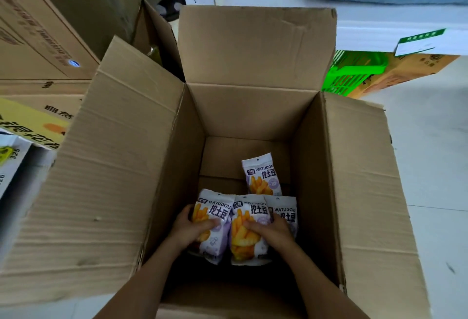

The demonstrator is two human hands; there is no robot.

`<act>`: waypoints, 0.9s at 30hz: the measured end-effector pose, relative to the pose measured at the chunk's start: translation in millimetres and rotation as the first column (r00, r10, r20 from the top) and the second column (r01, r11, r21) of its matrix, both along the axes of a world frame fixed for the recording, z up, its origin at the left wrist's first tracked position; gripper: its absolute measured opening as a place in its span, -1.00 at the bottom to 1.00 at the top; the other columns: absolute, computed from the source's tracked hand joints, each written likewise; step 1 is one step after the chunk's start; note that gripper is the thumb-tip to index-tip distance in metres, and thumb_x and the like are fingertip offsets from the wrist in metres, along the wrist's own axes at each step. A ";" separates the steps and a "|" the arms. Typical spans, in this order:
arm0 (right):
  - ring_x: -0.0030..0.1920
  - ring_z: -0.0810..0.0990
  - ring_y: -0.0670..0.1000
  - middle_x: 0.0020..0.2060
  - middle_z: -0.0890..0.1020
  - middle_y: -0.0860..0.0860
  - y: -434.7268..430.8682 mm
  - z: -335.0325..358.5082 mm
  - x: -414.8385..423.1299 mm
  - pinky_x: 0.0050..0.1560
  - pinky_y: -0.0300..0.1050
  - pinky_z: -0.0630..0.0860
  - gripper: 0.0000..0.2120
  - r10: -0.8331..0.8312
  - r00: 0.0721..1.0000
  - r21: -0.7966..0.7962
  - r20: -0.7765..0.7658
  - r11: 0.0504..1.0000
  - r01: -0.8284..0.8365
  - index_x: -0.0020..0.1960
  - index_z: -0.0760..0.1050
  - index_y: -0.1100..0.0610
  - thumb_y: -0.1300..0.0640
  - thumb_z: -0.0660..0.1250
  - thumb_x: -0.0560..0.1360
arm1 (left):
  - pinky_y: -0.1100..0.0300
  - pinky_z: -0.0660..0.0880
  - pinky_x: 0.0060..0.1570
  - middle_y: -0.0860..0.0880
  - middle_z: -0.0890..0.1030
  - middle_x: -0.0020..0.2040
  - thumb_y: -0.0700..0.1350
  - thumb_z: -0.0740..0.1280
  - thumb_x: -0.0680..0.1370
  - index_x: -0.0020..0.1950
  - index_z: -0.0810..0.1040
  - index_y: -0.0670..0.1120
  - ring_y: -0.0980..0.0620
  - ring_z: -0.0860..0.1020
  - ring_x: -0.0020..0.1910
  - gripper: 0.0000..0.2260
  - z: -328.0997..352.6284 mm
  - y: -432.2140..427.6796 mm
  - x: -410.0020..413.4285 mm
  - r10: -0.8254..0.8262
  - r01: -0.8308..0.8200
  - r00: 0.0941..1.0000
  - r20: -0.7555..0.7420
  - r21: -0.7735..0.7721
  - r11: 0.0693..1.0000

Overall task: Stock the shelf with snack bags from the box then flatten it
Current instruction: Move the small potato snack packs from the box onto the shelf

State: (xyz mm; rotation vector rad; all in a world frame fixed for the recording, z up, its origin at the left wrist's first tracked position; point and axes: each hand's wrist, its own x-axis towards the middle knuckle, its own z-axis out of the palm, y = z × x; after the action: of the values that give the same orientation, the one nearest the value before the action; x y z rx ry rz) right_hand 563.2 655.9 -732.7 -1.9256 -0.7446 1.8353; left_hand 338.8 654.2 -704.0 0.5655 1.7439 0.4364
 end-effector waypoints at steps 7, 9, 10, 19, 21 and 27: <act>0.00 0.66 0.02 0.06 0.66 0.05 -10.3 72.4 8.3 -0.16 -0.22 0.63 -0.43 -0.106 0.992 0.045 -0.065 0.993 0.109 0.23 0.43 0.10 0.28 0.59 0.31 | 0.22 0.55 -0.23 0.01 0.66 0.04 -0.01 0.66 0.23 0.18 0.50 0.05 0.07 0.65 -0.08 -0.41 77.5 -18.0 8.7 0.007 -0.008 0.998 0.056 0.020 1.000; -0.04 0.67 -0.02 0.01 0.66 -0.01 -16.9 96.0 12.4 -0.20 -0.21 0.63 -0.41 -0.130 0.990 0.058 -0.054 0.989 0.133 0.23 0.42 0.04 0.21 0.61 0.29 | 0.10 0.61 -0.08 0.00 0.68 0.07 0.12 0.67 0.06 0.21 0.52 0.05 0.02 0.68 -0.03 -0.24 102.3 -22.1 7.3 -0.005 0.003 0.996 0.086 0.017 1.000; -0.04 0.68 -0.01 0.01 0.66 -0.01 -20.2 109.0 14.2 -0.18 -0.16 0.65 -0.38 -0.140 0.989 0.062 -0.047 0.988 0.143 0.24 0.42 0.02 0.17 0.63 0.28 | 0.06 0.62 -0.03 0.00 0.68 0.07 0.15 0.66 0.01 0.22 0.53 0.04 0.01 0.68 -0.02 -0.19 115.3 -24.5 6.9 -0.005 0.003 0.996 0.089 0.023 1.000; 0.00 0.69 0.05 0.09 0.66 0.04 -51.8 234.1 20.3 0.02 0.05 0.66 -0.31 -0.100 0.992 0.118 0.074 0.989 0.091 0.26 0.40 0.04 0.01 0.65 0.23 | 0.04 0.65 -0.10 -0.04 0.70 0.04 0.16 0.66 -0.04 0.21 0.56 -0.03 -0.03 0.71 -0.07 -0.14 233.1 -65.2 9.6 0.091 -0.092 0.986 0.141 0.001 0.996; -0.03 0.69 0.02 0.06 0.66 0.02 -58.1 266.1 20.8 -0.11 -0.12 0.66 -0.37 -0.108 0.992 0.136 0.069 0.986 0.098 0.23 0.40 0.04 0.08 0.63 0.27 | 0.02 0.65 -0.08 -0.03 0.72 0.01 0.13 0.66 0.01 0.17 0.60 -0.02 -0.03 0.71 -0.08 -0.23 263.6 -73.9 10.1 0.090 -0.090 0.982 0.166 -0.008 0.996; -0.09 0.67 -0.06 -0.02 0.64 -0.07 -75.7 359.3 18.5 -0.28 -0.30 0.58 -0.46 -0.120 0.991 0.181 0.060 0.978 0.107 0.18 0.40 0.04 0.11 0.60 0.32 | 0.11 0.62 -0.18 -0.01 0.73 -0.05 0.01 0.62 0.18 0.11 0.63 -0.05 -0.03 0.71 -0.10 -0.46 354.9 -96.0 11.5 0.109 -0.120 0.976 0.189 0.050 0.992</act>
State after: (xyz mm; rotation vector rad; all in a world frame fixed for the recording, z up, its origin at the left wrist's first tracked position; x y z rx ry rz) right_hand 581.7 580.2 -373.5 -1.8848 -0.7759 1.5847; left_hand 350.3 558.1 -349.2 0.4534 1.5928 0.6064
